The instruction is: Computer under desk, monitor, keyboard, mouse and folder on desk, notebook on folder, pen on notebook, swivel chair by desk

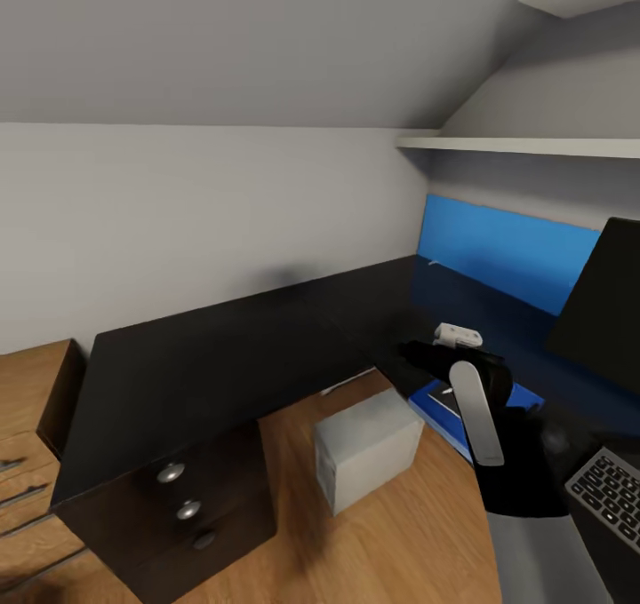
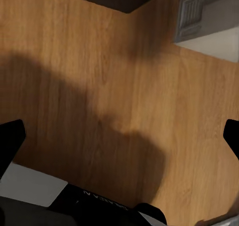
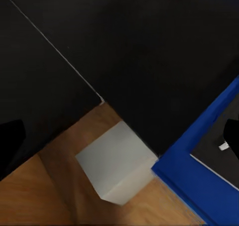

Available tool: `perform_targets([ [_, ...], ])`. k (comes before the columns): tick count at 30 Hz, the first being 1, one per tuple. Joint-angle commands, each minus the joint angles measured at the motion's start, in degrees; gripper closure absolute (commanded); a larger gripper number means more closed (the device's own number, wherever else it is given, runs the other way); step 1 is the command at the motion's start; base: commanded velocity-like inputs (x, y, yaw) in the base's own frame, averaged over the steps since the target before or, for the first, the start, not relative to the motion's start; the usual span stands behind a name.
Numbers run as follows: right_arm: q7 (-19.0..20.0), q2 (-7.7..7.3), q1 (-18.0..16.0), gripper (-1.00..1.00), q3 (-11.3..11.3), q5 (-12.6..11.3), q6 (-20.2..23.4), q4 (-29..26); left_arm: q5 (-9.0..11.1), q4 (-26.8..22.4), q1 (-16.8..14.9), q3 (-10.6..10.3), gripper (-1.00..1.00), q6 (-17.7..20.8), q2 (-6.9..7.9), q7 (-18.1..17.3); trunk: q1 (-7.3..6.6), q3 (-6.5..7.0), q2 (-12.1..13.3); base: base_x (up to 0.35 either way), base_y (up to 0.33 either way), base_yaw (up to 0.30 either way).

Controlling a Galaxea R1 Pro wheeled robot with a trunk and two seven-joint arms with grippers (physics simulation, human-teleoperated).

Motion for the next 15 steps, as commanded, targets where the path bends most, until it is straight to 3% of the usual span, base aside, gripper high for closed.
perform_targets([
  [1, -0.58, 0.0, -0.02, -1.0, 0.39, -0.56, 0.13, -0.07, 0.46, -0.06, 0.03, 0.13, -1.0, 0.1, -0.02, -0.13, -0.01, -0.05, -0.03, -0.212, 0.0, 0.267],
  [7, -0.54, -0.01, 0.01, -1.0, 0.77, -0.56, 0.13, -0.14, 0.45, -0.02, 0.01, 0.13, -1.0, -0.16, -0.02, -0.05, -0.01, -0.05, -0.03, -0.278, 0.0, 0.272],
  [15, -0.43, -0.21, 2.13, -1.0, 5.16, -0.51, 0.07, -1.44, 0.47, -0.09, 0.03, 0.13, -1.0, -0.23, -0.02, -0.12, -0.01, -0.05, -0.03, -0.33, 0.0, 0.218],
])
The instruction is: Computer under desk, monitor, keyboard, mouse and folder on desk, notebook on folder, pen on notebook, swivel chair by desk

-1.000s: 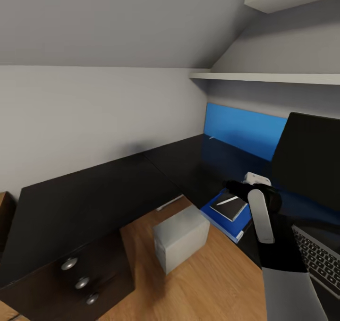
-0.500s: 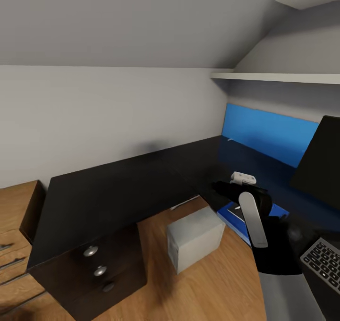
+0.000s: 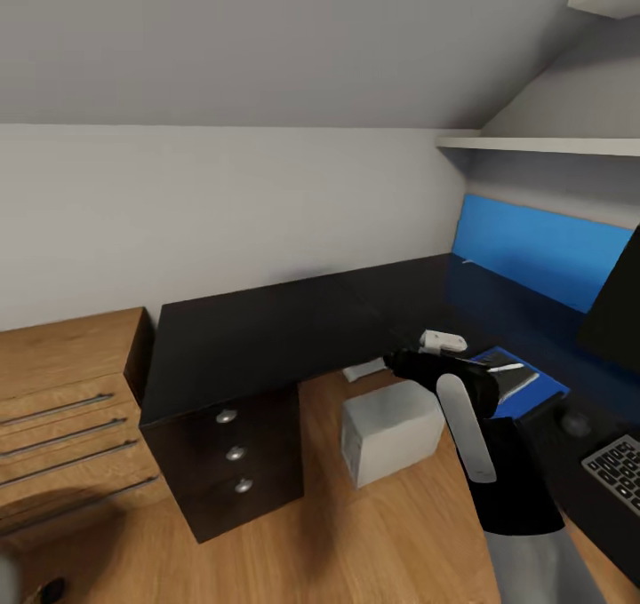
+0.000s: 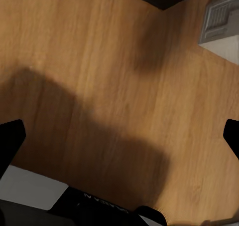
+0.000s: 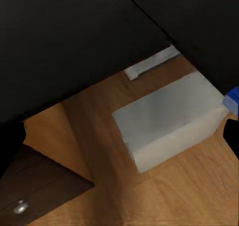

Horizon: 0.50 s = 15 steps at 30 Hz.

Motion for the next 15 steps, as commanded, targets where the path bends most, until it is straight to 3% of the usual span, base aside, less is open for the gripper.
perform_targets([
  [1, -0.6, 0.0, -0.02, -1.0, 0.07, -0.48, 0.15, -0.05, 0.48, -0.08, 0.02, 0.13, -1.0, 0.44, -0.02, -0.14, -0.04, -0.04, -0.03, -0.336, 0.0, 0.24],
  [2, -0.55, -0.02, 0.72, -1.0, 1.17, -0.5, 0.14, -0.19, 0.47, -0.09, 0.02, 0.13, -1.0, 0.44, -0.02, -0.15, -0.04, -0.04, -0.03, -0.337, 0.0, 0.242],
  [3, 1.92, -0.04, 1.68, -1.0, 4.1, -0.47, 0.07, -0.37, 0.51, -0.11, 0.01, 0.13, -1.0, 0.43, 0.02, -0.16, -0.04, -0.04, -0.03, -0.289, 0.0, 0.221],
  [7, 6.19, -0.05, 2.01, -1.0, 6.41, -0.45, 0.02, -0.43, 0.5, -0.22, 0.01, 0.13, -1.0, 0.38, 0.0, -0.17, -0.04, -0.04, -0.03, -0.167, 0.0, 0.213],
  [15, 8.62, -0.11, 2.44, -1.0, 10.11, -0.44, -0.07, -0.46, 0.46, -0.49, 0.0, 0.11, -1.0, 0.36, -0.02, -0.17, -0.04, -0.04, -0.03, -0.037, 0.0, 0.246],
])
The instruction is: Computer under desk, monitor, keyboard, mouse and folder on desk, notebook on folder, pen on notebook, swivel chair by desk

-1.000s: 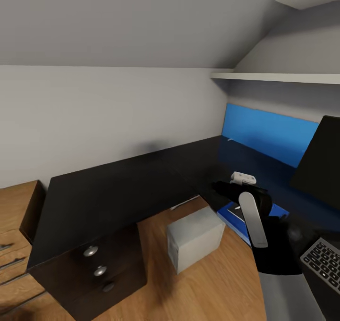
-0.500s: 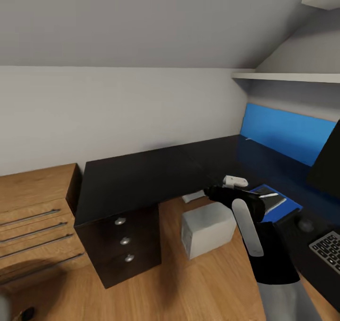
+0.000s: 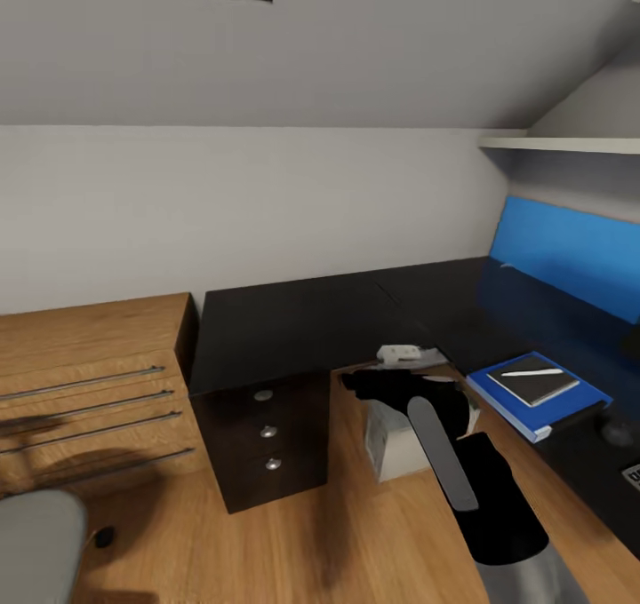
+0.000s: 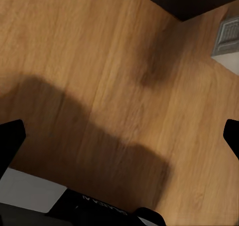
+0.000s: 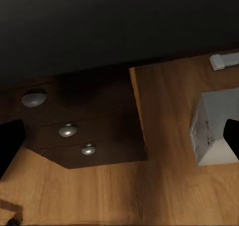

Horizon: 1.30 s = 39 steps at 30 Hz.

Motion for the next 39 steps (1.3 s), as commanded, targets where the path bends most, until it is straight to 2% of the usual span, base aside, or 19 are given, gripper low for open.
perform_targets([
  [1, -0.51, 0.0, -0.02, -1.0, 0.52, -0.53, 0.15, -0.04, 0.48, -0.09, 0.02, 0.12, -1.0, 0.45, -0.02, -0.14, 0.0, -0.05, -0.03, -0.011, 0.0, 0.267],
  [7, -0.25, -0.02, 0.09, -1.0, 3.68, -0.54, 0.22, -0.04, 0.47, -0.12, 0.03, -0.14, -1.0, 0.44, -0.02, -0.11, 0.0, -0.05, -0.03, -0.004, 0.0, 0.273],
  [8, -0.19, 0.01, 0.16, -1.0, 7.17, -0.53, 0.31, -0.04, 0.47, -0.13, 0.04, -0.23, -1.0, 0.44, -0.02, -0.11, 0.0, -0.05, -0.03, 0.0, 0.0, 0.278],
  [15, -0.18, 0.01, 0.18, -1.0, 8.02, -0.55, 0.33, -0.04, 0.47, -0.13, 0.04, -0.2, -1.0, 0.33, -0.02, -0.17, 0.0, -0.05, -0.03, 0.0, 0.0, 0.278],
  [17, -0.18, -0.02, 0.82, -1.0, 9.7, -0.49, -0.12, -0.04, 0.47, -0.13, 0.04, -0.2, -1.0, 0.28, -0.02, -0.18, 0.0, -0.08, -0.03, 0.0, 0.0, 0.26],
  [22, -0.18, -0.02, 1.17, -1.0, 10.69, -0.47, -0.14, -0.04, 0.49, -0.18, 0.04, -0.2, -1.0, 0.27, -0.02, -0.25, 0.0, -0.11, -0.03, 0.0, 0.0, 0.269],
  [30, -0.13, 0.21, 1.25, -1.0, 11.09, -0.48, 0.27, -0.04, 1.08, -3.03, 1.1, 0.06, -1.0, 0.27, -0.02, -0.59, 0.0, -0.12, -0.03, 0.0, 0.0, 0.277],
  [31, -0.13, 0.4, 1.26, -1.0, 12.54, -0.45, 0.23, -0.04, 1.14, -3.18, 1.32, 0.07, -1.0, 0.33, -0.02, -0.59, 0.0, -0.13, -0.03, 0.0, 0.0, 0.257],
  [35, -0.17, 0.23, 1.26, -1.0, 14.79, -0.35, 0.12, -0.04, 1.16, -3.09, 1.4, 0.08, -1.0, 0.35, -0.02, -0.58, 0.0, -0.19, -0.03, 0.0, 0.0, 0.25],
  [39, -0.22, 0.18, 1.26, -1.0, 15.62, -0.31, 0.06, -0.04, 1.07, -3.05, 1.41, 0.13, -1.0, 0.33, 0.0, -0.56, 0.0, -0.27, -0.03, 0.0, 0.0, 0.257],
])
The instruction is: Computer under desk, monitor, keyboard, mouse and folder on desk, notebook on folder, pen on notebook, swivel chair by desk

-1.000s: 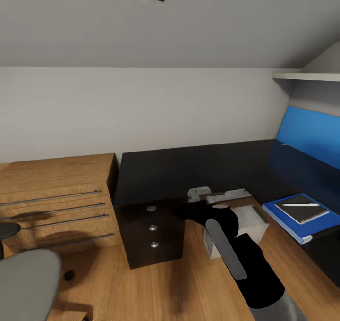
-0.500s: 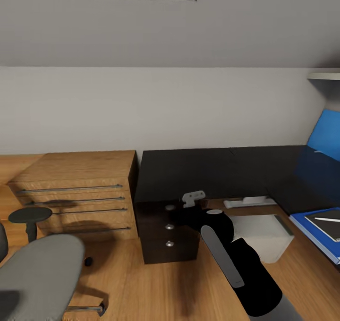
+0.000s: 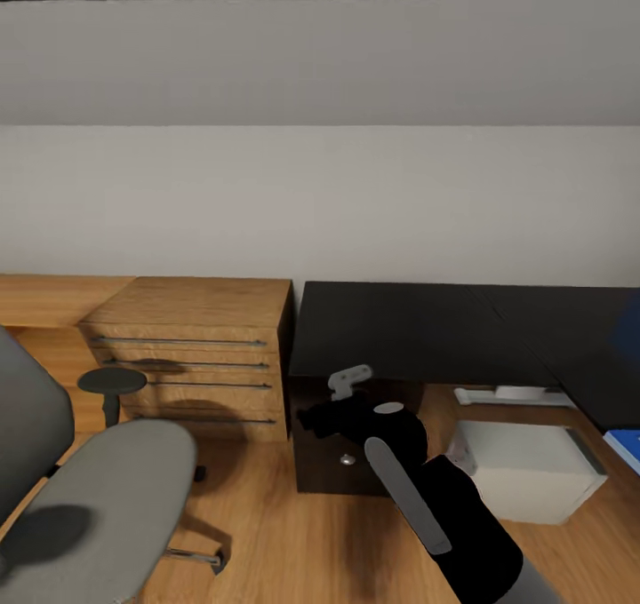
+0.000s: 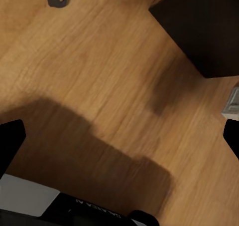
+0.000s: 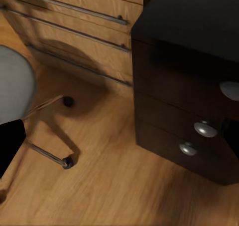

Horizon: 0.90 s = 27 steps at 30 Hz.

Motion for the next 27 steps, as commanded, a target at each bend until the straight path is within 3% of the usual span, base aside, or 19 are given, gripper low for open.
perform_targets([
  [1, -0.61, 0.0, -0.06, -1.0, 0.14, -0.56, 0.14, -0.04, 0.46, -0.06, 0.02, 0.13, -1.0, 0.44, -0.02, -0.12, 0.0, -0.06, -0.03, 0.0, 0.0, 0.264],
  [15, -0.71, 0.08, -0.05, -1.0, 0.6, -0.55, 0.19, -0.04, 0.04, 0.06, 0.02, 0.11, -1.0, 0.43, 0.05, -0.04, 0.0, -0.23, -0.03, 0.0, 0.009, 0.27],
  [20, -0.97, 0.07, -0.05, -1.0, 0.68, -0.54, 0.24, -0.04, 0.12, 0.1, 0.03, 0.09, -1.0, 0.46, 0.05, -0.07, 0.0, -0.29, -0.03, 0.0, 0.165, 0.22],
  [27, -0.92, 0.4, -0.05, -1.0, 0.71, -0.52, 0.29, -0.04, 0.23, 0.11, 0.02, 0.13, -1.0, 0.47, 0.05, -0.13, 0.0, -0.31, -0.03, 0.0, 0.255, 0.045],
])
